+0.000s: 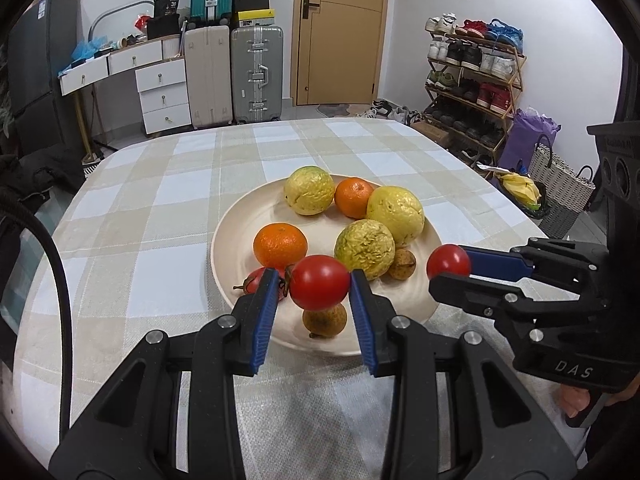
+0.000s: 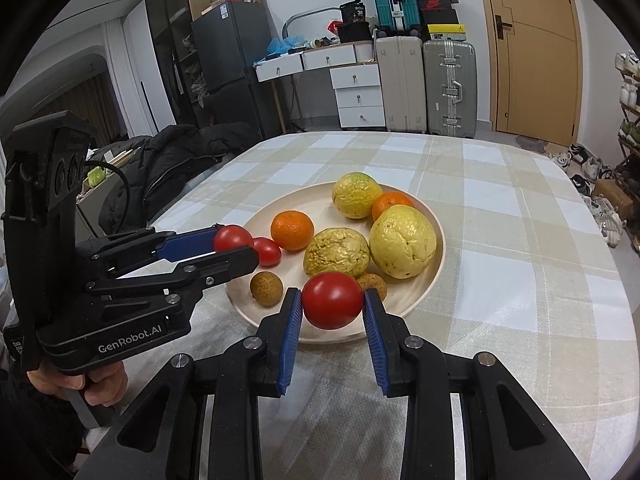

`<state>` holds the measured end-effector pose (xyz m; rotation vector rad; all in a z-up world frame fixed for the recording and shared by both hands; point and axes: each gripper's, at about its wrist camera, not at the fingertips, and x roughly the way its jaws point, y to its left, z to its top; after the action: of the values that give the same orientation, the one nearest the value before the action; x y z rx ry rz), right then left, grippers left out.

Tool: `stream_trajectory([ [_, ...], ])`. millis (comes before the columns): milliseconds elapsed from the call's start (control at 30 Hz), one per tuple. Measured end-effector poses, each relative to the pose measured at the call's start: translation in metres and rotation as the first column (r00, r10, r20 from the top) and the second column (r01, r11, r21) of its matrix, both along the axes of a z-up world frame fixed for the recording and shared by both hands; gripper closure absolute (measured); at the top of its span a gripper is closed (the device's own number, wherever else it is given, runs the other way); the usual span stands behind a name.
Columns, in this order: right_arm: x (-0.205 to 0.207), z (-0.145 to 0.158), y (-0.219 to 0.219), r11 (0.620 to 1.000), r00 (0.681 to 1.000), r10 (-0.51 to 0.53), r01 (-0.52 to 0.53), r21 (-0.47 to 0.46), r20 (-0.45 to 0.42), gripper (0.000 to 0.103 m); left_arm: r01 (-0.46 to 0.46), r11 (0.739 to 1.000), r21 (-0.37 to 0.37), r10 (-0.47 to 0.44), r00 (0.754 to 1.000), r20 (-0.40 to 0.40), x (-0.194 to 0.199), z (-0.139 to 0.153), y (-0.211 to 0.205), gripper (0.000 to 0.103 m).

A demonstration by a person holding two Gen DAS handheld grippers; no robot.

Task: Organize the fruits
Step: 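Carry both red tomatoes over the cream plate with both tools, then open both tools to release the two tomatoes onto the plate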

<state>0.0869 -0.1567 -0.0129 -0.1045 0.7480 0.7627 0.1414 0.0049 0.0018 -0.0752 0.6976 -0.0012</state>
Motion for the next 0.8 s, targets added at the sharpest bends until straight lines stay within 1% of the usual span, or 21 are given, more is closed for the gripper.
stream_trajectory([
  [333, 0.010, -0.010, 0.007, 1.000, 1.000, -0.002, 0.002, -0.029, -0.016, 0.071, 0.011, 1.000, 0.010, -0.011, 1.000, -0.018, 0.014, -0.011, -0.005, 0.070],
  [467, 0.013, -0.011, 0.008, 1.000, 1.000, -0.004, 0.003, -0.030, -0.020, 0.071, 0.014, 1.000, 0.003, -0.014, 1.000, -0.028, 0.019, -0.014, -0.006, 0.070],
  [800, 0.014, -0.016, 0.008, 0.999, 1.000, -0.001, 0.000, -0.038, -0.025, 0.071, 0.035, 0.999, 0.013, -0.035, 0.999, -0.039, 0.025, -0.017, -0.014, 0.070],
])
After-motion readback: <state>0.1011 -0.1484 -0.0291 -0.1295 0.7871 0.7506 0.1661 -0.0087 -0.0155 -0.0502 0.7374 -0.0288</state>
